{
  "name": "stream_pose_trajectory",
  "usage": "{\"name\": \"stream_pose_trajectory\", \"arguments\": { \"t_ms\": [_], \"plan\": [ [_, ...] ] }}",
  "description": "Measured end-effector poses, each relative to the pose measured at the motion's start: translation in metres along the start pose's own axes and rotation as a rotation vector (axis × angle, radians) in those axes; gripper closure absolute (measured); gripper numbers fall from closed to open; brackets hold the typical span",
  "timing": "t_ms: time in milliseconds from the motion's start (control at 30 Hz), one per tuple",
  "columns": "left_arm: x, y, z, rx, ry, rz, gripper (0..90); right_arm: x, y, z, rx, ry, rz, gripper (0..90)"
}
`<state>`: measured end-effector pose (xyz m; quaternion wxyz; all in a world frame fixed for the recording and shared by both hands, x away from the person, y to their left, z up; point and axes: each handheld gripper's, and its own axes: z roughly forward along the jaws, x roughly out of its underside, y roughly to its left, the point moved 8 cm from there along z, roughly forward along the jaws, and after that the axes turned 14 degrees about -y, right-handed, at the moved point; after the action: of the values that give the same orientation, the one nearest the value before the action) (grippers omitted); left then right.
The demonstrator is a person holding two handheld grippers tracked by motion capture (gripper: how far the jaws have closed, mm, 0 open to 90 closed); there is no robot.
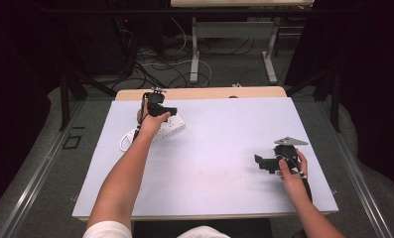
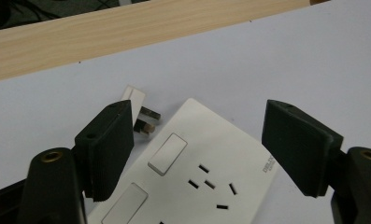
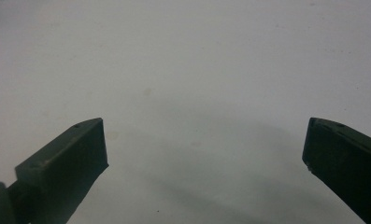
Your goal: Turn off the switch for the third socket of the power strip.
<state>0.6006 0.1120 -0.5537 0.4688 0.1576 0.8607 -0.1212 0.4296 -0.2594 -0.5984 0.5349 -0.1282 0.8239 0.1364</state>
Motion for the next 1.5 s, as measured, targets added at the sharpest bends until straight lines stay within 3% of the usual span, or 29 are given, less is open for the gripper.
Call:
{"name": "stream_pose_trajectory", "arguments": {
  "t_ms": [233,500,633,767,1100,1500],
  "plan": [
    [0.000,-0.008,-0.004,0.028,0.010,0.028,24.6,-0.001,0.000,0.000,0.002,-0.004,-0.002,0.0],
    [0.000,-0.012,-0.011,0.050,0.026,0.027,24.3,-0.001,0.000,-0.001,-0.003,-0.005,-0.011,0.0],
    [0.001,-0.014,-0.015,0.047,0.029,0.036,16.5,-0.001,0.000,-0.001,-0.002,-0.005,-0.013,0.0],
    [-0.001,-0.016,-0.019,0.051,0.024,0.033,15.6,-0.001,0.000,-0.001,-0.002,-0.005,-0.012,0.0],
    [-0.002,-0.022,-0.031,0.075,0.005,-0.009,1.0,-0.001,0.000,-0.002,-0.001,-0.006,-0.010,0.0],
    [0.000,-0.026,-0.046,0.109,-0.014,-0.060,0.3,-0.001,0.000,-0.002,0.002,-0.006,-0.013,0.0]
  ]
}}
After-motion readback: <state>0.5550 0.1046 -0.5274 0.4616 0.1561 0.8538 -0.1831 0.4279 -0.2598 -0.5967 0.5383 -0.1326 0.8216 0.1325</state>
